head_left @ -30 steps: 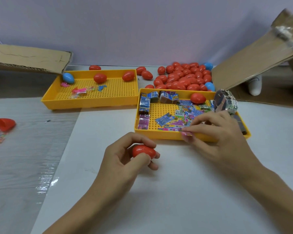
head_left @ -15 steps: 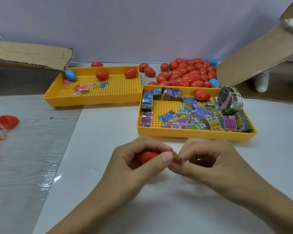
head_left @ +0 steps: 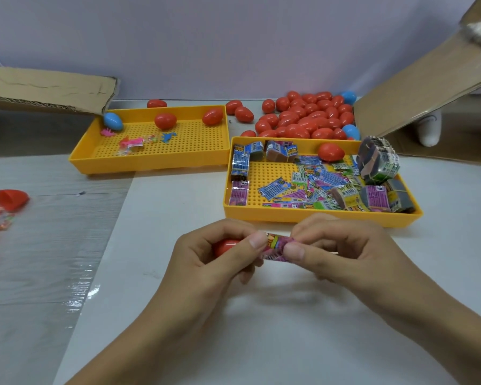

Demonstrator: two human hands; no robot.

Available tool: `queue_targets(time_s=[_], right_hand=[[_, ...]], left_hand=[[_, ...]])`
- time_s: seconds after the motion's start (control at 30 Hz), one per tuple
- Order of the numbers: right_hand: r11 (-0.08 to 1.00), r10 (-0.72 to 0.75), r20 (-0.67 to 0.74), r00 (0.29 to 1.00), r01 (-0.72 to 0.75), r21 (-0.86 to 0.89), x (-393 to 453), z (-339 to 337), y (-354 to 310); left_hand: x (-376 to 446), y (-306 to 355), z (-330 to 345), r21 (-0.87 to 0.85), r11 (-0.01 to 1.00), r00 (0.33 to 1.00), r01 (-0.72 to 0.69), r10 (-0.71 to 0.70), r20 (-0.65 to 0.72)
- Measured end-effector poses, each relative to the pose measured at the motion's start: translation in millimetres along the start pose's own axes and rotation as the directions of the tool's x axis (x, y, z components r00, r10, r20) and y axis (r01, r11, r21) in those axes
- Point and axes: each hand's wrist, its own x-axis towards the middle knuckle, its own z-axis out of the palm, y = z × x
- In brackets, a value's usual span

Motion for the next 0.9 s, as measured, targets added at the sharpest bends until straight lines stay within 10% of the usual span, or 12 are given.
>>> queue_targets(time_s=[0.2,0.9], right_hand=[[0.998,-0.035,-0.008,0.999,0.035,0.043,-1,1,-1],[0.964,-0.099,-0.006,0.995,0.094,-0.249,-10,9,-8]], left_hand=[[-2,5,1,-0.146,0.988,0.993,0.058,-0.042,0.109],[-6,-12,-1,0.325,0.944,0.980,-0.052,-0.015,0.199]])
